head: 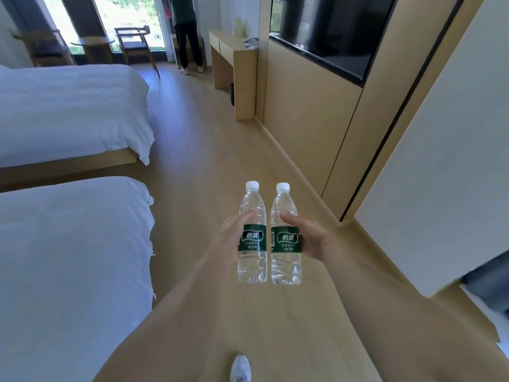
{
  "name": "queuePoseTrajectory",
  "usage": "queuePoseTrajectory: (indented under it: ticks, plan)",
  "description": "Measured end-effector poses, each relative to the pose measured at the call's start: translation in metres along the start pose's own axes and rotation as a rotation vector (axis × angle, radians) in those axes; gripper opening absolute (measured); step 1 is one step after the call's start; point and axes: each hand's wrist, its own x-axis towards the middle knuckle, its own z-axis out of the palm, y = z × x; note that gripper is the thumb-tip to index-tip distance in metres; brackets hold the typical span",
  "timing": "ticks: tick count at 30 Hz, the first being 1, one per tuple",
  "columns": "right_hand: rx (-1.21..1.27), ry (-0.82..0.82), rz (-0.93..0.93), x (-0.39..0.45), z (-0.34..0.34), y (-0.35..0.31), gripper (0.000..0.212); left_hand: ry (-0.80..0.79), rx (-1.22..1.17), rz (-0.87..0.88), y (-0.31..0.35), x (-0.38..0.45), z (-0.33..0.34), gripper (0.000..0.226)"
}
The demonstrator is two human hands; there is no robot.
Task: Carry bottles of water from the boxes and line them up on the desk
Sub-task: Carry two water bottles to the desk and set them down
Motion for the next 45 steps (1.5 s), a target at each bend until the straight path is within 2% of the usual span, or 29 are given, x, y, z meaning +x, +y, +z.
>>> queuePoseTrajectory:
  ticks: [8, 13, 22, 31, 34, 38, 45]
  plan:
    - [0.005, -0.002, 0.006, 0.114, 0.014, -0.073, 0.048, -0.002, 0.004, 0.008, 0.084, 0.107, -0.014, 0.054]
    - [-0.021, -0.042, 0.012, 0.193, 0.017, -0.114, 0.048, 0.039, -0.048, 0.014, 0.134, 0.174, -0.021, 0.057]
    - [-0.048, -0.226, -0.011, 0.366, 0.023, -0.205, 0.046, 0.05, -0.146, 0.069, 0.231, 0.311, -0.029, 0.058]
    - [-0.099, -0.31, -0.006, 0.512, 0.035, -0.319, 0.051, 0.112, -0.21, 0.061, 0.345, 0.429, -0.024, 0.056]
    - [-0.071, -0.316, 0.002, 0.552, 0.04, -0.343, 0.047, 0.12, -0.241, 0.088, 0.372, 0.464, -0.032, 0.044]
    - [-0.095, -0.291, 0.012, 0.604, 0.046, -0.367, 0.047, 0.146, -0.243, 0.092, 0.407, 0.509, -0.045, 0.039]
    - [-0.107, -0.239, 0.002, 0.708, 0.067, -0.409, 0.047, 0.139, -0.217, 0.088, 0.473, 0.607, -0.075, 0.053]
